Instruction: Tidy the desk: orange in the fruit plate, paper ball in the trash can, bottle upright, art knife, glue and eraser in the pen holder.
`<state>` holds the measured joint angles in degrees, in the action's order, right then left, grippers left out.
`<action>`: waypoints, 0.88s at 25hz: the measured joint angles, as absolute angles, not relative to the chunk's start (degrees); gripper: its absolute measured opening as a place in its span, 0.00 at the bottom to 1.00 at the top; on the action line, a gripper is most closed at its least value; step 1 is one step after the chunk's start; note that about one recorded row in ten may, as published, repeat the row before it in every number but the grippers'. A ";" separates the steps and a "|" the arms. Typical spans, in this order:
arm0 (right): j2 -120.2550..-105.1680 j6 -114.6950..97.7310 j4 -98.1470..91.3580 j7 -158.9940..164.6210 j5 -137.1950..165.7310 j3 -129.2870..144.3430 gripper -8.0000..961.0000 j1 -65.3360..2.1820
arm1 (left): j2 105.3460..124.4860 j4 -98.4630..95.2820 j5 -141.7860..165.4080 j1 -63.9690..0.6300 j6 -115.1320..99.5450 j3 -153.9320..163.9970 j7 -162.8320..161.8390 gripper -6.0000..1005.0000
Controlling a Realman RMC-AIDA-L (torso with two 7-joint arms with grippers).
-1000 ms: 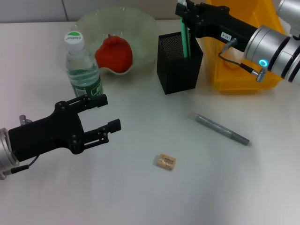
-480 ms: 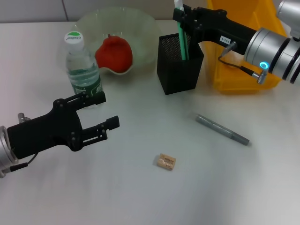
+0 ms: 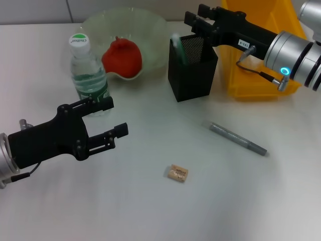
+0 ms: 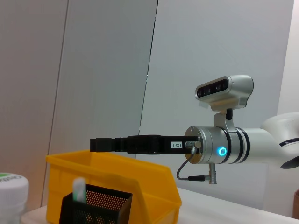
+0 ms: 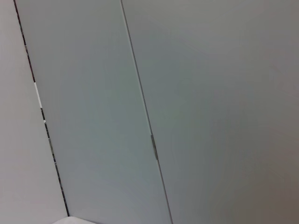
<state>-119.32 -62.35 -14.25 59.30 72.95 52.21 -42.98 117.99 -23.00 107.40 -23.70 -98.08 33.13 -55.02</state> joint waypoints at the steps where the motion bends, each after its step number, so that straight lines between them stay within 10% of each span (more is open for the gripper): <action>1: -119.32 -62.35 -14.27 59.30 72.95 52.21 0.31 -42.98 | 117.98 -23.02 107.40 -23.73 -98.08 33.13 -55.02 0.72; 9: -119.46 -63.51 -16.82 59.33 72.89 53.75 0.67 -41.37 | 117.94 -23.03 107.40 -23.89 -98.01 33.08 -55.02 0.72; 22: -119.44 -64.77 -17.70 59.31 72.54 53.76 0.80 -40.25 | 118.03 -23.03 107.40 -23.83 -98.04 33.05 -55.02 0.72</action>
<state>-119.44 -64.77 -17.70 59.31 72.54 53.76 -40.25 118.03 -23.03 107.40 -23.83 -98.04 33.05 -55.02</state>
